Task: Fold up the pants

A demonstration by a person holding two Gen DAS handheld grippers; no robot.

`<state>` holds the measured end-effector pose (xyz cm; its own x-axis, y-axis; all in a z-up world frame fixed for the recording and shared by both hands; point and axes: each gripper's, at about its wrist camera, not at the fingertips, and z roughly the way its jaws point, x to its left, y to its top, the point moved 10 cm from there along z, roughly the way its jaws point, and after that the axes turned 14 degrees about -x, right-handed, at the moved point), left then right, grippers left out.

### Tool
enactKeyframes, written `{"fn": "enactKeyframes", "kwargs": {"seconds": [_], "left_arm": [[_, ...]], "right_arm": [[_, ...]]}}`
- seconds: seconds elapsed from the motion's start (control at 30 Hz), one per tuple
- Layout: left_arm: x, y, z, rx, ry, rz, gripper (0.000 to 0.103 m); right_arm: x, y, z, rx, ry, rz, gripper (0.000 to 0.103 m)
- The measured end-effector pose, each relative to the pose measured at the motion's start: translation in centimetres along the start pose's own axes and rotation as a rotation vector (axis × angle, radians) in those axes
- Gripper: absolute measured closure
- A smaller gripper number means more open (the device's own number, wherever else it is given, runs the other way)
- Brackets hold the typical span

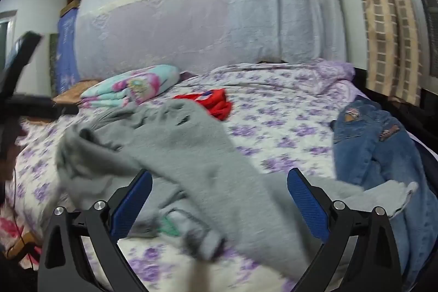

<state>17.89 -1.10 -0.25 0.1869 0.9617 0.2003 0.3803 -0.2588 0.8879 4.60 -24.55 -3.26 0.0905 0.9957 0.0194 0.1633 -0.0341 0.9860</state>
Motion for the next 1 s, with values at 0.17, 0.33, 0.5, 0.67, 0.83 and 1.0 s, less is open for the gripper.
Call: {"fn": "enactKeyframes", "kwargs": {"seconds": [0.17, 0.33, 0.5, 0.67, 0.83, 1.0], "left_arm": [[4.7, 2.7, 12.4, 0.168, 0.03, -0.037, 0.004], [9.9, -1.4, 20.6, 0.366, 0.055, -0.193, 0.005], [9.9, -6.9, 23.0, 0.485, 0.026, -0.194, 0.005], [8.3, -8.6, 23.2, 0.49, -0.02, -0.205, 0.028], [8.1, -6.8, 19.7, 0.42, -0.104, -0.26, 0.082], [9.7, -2.9, 11.8, 0.259, -0.123, -0.326, 0.084]], "right_arm": [[-4.1, 0.5, 1.0, 0.01, -0.066, 0.049, 0.003], [-3.7, 3.5, 5.3, 0.125, 0.046, 0.02, 0.003], [3.6, 9.4, 15.8, 0.194, 0.252, -0.161, 0.003], [9.3, 4.8, 30.5, 0.382, 0.191, -0.33, 0.004], [11.3, -3.7, 34.8, 0.616, 0.229, -0.353, 0.094], [14.2, 2.9, 32.8, 0.382, 0.301, -0.351, 0.096]]}}
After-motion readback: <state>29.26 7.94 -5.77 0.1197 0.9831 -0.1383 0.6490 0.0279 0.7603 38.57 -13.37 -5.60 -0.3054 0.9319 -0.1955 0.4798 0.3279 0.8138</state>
